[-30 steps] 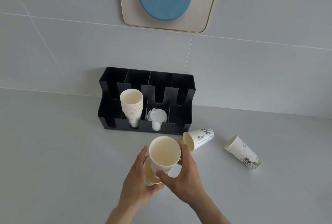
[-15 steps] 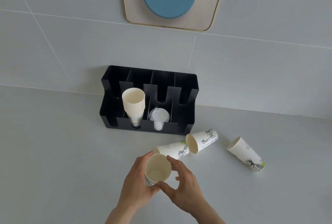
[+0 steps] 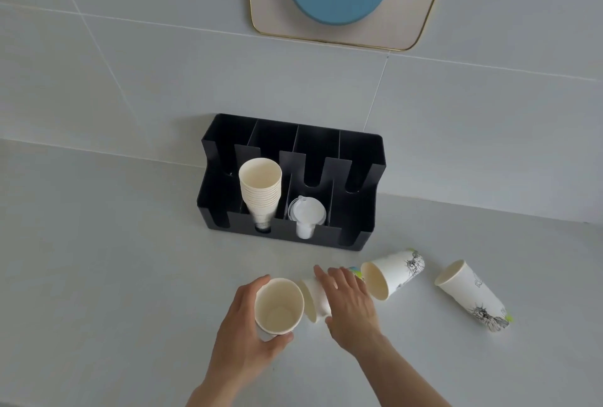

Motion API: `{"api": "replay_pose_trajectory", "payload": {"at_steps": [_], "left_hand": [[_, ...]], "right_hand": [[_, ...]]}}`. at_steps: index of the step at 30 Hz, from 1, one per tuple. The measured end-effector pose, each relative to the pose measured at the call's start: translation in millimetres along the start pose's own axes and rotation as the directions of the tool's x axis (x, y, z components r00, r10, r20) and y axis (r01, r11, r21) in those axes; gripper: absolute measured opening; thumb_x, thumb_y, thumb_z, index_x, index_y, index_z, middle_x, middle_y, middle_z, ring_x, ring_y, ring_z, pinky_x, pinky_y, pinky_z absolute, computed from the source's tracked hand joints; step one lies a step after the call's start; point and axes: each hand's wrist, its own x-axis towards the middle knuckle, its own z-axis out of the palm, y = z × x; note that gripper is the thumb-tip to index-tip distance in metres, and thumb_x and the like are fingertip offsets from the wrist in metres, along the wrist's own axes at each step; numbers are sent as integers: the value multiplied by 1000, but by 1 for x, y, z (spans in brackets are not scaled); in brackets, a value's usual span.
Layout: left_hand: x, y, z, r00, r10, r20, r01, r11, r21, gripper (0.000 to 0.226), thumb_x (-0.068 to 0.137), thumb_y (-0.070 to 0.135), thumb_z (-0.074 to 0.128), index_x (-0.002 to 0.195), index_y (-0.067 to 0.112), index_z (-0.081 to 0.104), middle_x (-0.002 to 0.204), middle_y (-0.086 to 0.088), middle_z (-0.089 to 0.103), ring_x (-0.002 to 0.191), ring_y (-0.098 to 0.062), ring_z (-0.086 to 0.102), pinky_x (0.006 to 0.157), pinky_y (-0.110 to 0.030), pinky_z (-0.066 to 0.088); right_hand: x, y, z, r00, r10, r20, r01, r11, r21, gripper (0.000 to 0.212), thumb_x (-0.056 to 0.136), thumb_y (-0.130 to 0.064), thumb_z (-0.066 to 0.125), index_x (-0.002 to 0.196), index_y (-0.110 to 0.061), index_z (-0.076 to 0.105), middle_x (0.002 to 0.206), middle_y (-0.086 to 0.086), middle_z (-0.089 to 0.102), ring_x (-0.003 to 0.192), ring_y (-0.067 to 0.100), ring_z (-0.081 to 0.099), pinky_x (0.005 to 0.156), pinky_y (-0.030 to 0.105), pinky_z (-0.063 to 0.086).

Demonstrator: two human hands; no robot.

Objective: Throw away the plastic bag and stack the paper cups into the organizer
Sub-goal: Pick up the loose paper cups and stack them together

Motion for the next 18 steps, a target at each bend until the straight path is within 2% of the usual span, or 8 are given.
{"api": "replay_pose_trajectory", "payload": {"at_steps": [2, 4, 7, 9, 11, 13, 15, 18], "left_hand": [[1, -3, -2, 1000, -9, 7, 9, 1000, -3, 95, 59, 47, 86, 138, 49, 33, 134, 36, 39, 117, 16, 44, 84, -15, 43], [0, -3, -2, 1000, 7, 17, -7, 1000, 4, 94, 59, 48, 85, 137, 51, 33, 134, 36, 39, 118, 13, 46, 85, -15, 44], [2, 0, 0, 1000, 18, 19, -18, 1000, 3, 94, 58, 49, 85, 135, 53, 32, 132, 35, 40, 116, 9, 49, 83, -16, 45], [5, 1, 1, 1000, 20, 14, -20, 1000, 8, 93, 59, 50, 85, 134, 54, 31, 132, 33, 41, 115, 5, 50, 82, -16, 45], [8, 1, 2, 999, 27, 18, -27, 1000, 3, 92, 60, 49, 84, 135, 54, 30, 133, 32, 41, 117, 3, 50, 84, -16, 44], [12, 4, 5, 999, 44, 16, -44, 999, -9, 92, 60, 48, 83, 136, 52, 31, 133, 30, 42, 117, 3, 51, 86, -19, 46], [16, 9, 11, 998, 50, 23, -49, 999, -21, 92, 60, 48, 83, 136, 51, 32, 131, 29, 44, 115, 2, 53, 87, -22, 49], [18, 14, 17, 998, 41, 41, -39, 999, -36, 94, 58, 49, 83, 138, 47, 33, 131, 28, 45, 114, -2, 57, 86, -28, 55]], "right_hand": [[-1, -3, 12, 999, 17, -36, -18, 1000, -22, 104, 58, -22, 90, 146, -31, 36, 122, 2, 54, 117, 29, 56, 104, 40, 48], [-4, 0, 14, 993, 65, -98, -63, 998, 25, 96, 55, -33, 93, 139, -32, 46, 113, 2, 53, 105, 27, 59, 98, 40, 51], [-2, 4, -8, 958, 237, -161, -170, 923, 344, 87, 61, -40, 92, 136, -30, 50, 114, 0, 51, 98, 24, 58, 87, 38, 50], [1, -1, -34, 891, 408, -200, -200, 747, 634, 81, 64, -40, 92, 132, -28, 50, 117, -3, 52, 97, 20, 59, 78, 32, 49], [0, -11, -64, 830, 544, -121, -195, 487, 851, 69, 70, -42, 89, 125, -34, 48, 117, -8, 59, 100, 14, 63, 73, 24, 48], [-5, -17, -88, 851, 519, -77, -80, 273, 959, 58, 75, -42, 87, 119, -38, 50, 116, -10, 66, 102, 10, 68, 77, 23, 52], [-14, -22, -104, 889, 443, -114, 31, 191, 981, 59, 76, -39, 86, 123, -39, 49, 119, -9, 67, 106, 7, 68, 83, 29, 57], [-27, -33, -99, 936, 307, -174, 83, 289, 954, 88, 75, -33, 88, 145, -39, 35, 132, -13, 59, 119, 12, 63, 90, 29, 57]]}}
